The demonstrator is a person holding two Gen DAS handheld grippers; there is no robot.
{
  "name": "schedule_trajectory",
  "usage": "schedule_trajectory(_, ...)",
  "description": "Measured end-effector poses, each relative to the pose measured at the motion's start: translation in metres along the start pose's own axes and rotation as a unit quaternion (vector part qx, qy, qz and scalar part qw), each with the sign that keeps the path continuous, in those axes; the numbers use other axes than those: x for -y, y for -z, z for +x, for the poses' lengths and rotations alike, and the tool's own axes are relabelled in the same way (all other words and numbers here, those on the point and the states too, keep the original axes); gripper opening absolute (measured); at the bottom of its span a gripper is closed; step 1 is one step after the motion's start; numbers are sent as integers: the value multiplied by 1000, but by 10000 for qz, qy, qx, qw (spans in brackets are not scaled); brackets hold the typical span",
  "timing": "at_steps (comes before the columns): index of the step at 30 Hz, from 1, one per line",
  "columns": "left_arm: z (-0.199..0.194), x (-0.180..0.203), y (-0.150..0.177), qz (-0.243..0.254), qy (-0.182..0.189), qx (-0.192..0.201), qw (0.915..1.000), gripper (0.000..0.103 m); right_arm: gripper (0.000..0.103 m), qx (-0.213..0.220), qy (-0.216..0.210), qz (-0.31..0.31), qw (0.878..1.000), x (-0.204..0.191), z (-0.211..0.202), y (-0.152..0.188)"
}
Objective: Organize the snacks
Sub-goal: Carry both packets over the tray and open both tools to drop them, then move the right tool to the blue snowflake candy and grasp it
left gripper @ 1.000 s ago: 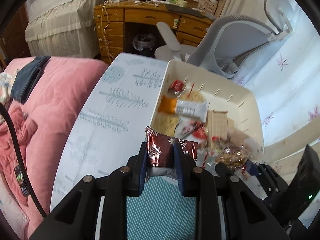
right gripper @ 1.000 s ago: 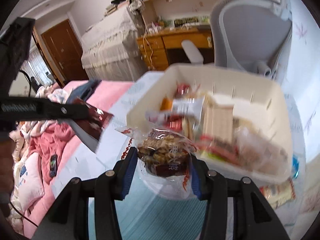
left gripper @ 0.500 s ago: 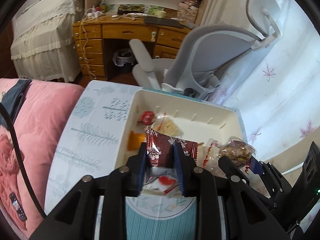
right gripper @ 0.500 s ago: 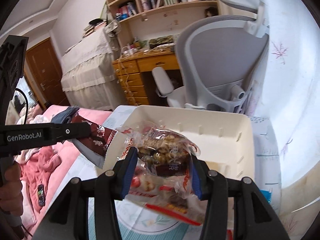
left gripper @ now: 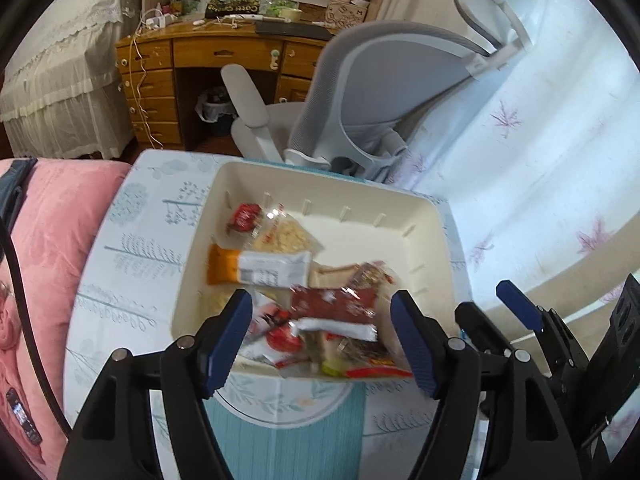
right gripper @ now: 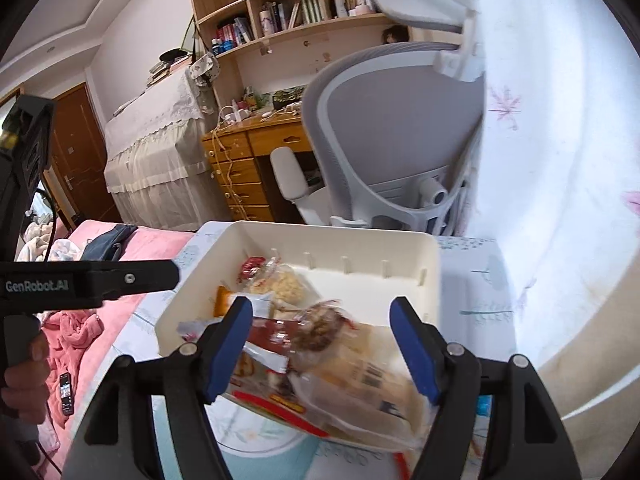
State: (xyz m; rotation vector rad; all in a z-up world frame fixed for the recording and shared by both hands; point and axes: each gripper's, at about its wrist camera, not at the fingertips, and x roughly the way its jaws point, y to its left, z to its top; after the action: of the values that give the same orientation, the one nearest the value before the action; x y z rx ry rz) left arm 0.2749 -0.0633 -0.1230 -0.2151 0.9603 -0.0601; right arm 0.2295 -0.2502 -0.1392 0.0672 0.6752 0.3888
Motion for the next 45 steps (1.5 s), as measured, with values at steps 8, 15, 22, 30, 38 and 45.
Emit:
schedule_trajectory(8,-6,30,28,147,461,-268,9985,77,77,195,234,187,9994,41,-30,14)
schedule_trajectory(15,-3,62,57,359,921,-579,9934,82,77,10,494,-129,9987,70,-32,36)
schedule_trajectory(22,23,93,82,549,1080,-1021,9874,82,77,-304,608,-751,9949,87,-11,67)
schedule_trajectory(30,68,113,114,322,1123,-1452,9825,83,77,-637,548,-1186,9894,105,33,89)
schedule_trajectory(38,107,128,128,160,1018,-1710,9799,83,77,-1036,320,-1318,9853,116,79,101)
schedule_trajectory(45,138,136,131,22,930,-2060,9741,83,71,-1321,271,-1138,9843,125,106,104)
